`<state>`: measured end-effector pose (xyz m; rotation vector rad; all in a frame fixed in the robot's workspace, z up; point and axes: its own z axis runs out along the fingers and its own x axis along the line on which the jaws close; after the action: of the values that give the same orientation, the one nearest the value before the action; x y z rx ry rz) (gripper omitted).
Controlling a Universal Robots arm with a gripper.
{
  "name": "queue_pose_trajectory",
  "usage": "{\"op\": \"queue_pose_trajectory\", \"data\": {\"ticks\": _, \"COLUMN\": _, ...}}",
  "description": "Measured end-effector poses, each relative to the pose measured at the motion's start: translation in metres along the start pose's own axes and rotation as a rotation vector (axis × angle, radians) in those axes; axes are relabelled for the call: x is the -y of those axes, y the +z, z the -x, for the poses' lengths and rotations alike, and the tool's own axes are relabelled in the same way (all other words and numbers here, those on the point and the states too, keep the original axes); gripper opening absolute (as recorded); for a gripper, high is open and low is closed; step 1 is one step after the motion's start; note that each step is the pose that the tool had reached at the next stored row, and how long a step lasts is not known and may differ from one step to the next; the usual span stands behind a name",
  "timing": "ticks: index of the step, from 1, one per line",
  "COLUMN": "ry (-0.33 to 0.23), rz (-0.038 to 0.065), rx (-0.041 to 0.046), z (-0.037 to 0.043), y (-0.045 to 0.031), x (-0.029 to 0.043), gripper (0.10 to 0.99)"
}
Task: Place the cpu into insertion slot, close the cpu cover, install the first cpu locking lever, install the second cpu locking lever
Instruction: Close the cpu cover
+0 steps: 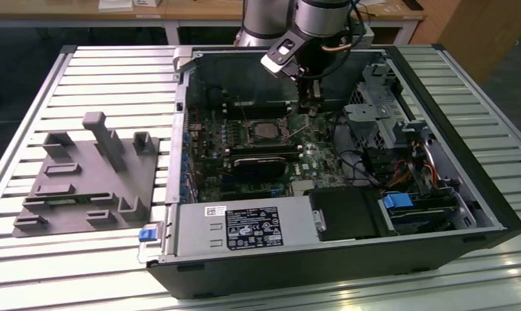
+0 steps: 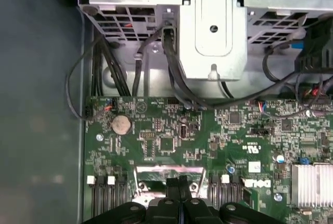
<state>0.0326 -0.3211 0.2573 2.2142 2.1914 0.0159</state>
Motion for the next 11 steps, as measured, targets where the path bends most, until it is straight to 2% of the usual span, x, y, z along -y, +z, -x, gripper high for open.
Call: {"op": "queue_pose_trajectory", "data": {"ticks": 11, "ry": 0.006, "rz": 0.000, "rx": 0.0002, "z": -0.0033, "y": 0.0020, "x": -0.0117, "gripper": 0.106}}
